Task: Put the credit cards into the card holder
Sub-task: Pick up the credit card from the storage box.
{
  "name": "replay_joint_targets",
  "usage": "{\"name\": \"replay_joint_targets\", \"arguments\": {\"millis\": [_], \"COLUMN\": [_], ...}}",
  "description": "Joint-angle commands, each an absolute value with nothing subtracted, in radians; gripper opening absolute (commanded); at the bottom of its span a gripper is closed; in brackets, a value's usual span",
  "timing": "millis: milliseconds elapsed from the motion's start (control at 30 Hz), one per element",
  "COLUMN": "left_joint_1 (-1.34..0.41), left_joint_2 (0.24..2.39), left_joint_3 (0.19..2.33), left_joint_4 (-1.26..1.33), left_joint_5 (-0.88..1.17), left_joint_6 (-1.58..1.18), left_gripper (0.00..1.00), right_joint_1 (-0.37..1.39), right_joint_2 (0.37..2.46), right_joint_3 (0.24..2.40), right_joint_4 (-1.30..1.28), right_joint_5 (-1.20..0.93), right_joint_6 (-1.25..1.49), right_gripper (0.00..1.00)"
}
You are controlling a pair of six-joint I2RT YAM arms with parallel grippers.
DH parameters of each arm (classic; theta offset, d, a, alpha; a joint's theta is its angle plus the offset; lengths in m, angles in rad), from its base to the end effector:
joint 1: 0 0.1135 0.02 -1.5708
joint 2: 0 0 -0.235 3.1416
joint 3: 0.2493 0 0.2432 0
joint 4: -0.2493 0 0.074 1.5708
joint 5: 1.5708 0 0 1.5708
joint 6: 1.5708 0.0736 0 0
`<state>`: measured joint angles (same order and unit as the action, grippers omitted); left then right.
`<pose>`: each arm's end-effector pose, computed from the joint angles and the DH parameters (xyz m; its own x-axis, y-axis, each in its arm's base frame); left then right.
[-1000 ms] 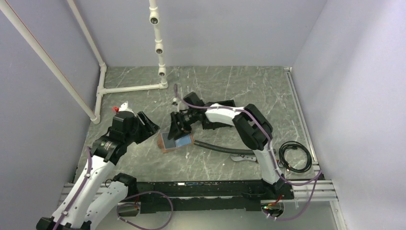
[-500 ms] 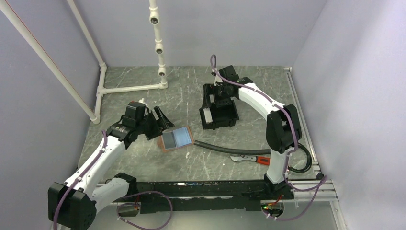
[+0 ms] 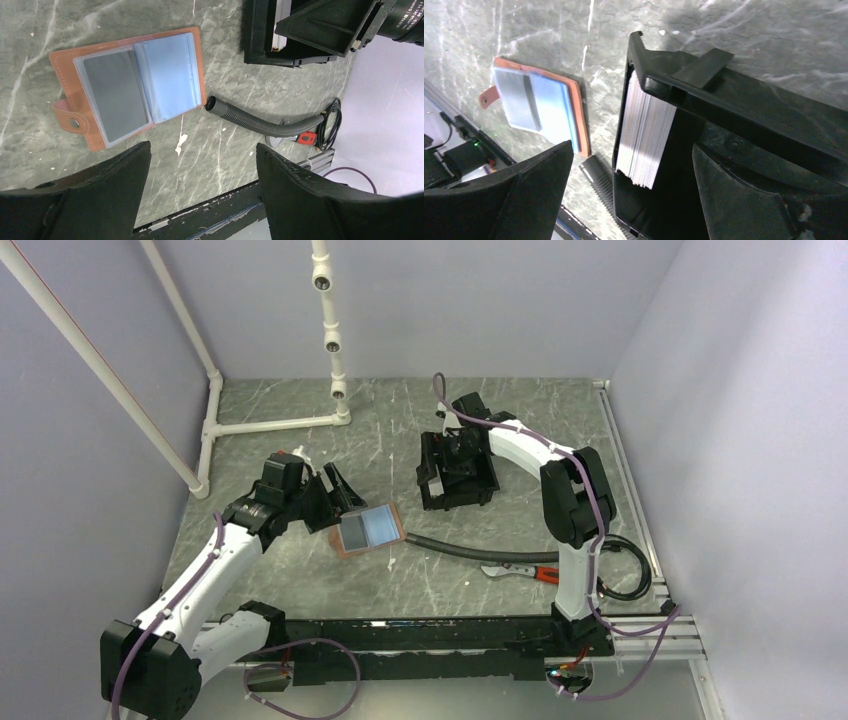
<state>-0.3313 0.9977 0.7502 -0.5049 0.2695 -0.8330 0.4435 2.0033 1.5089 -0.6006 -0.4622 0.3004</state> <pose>0.2221 -0.0971 0.2123 -0.8027 -0.4781 -0.3564 -0.1436 0.7351 -0.6626 0.3639 0.2092 0.1435 -0.9352 -0.1511 -0.3202 -0.3055 0.8014 0.5142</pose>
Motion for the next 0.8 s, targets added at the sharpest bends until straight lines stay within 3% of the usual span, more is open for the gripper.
{"name": "replay_joint_targets", "arguments": {"millis": [0, 767], "left_joint_1": [-0.333, -0.333], "left_joint_2": [1.001, 0.994], "left_joint_3": [0.76, 0.761], "left_joint_4": [-0.479, -0.486], "left_joint_5": [0.294, 0.284], "left_joint_6": [-0.806, -0.798], "left_gripper": [0.82, 0.83], "right_joint_1": [0.442, 0.431], "right_joint_2": [1.99, 1.95], "right_joint_3": [1.487, 1.472], "right_joint_4": [-0.513, -0.514], "right_joint_5": [-0.577, -0.561], "right_joint_6": [0.341, 0.351], "right_gripper": [0.9, 0.31]}}
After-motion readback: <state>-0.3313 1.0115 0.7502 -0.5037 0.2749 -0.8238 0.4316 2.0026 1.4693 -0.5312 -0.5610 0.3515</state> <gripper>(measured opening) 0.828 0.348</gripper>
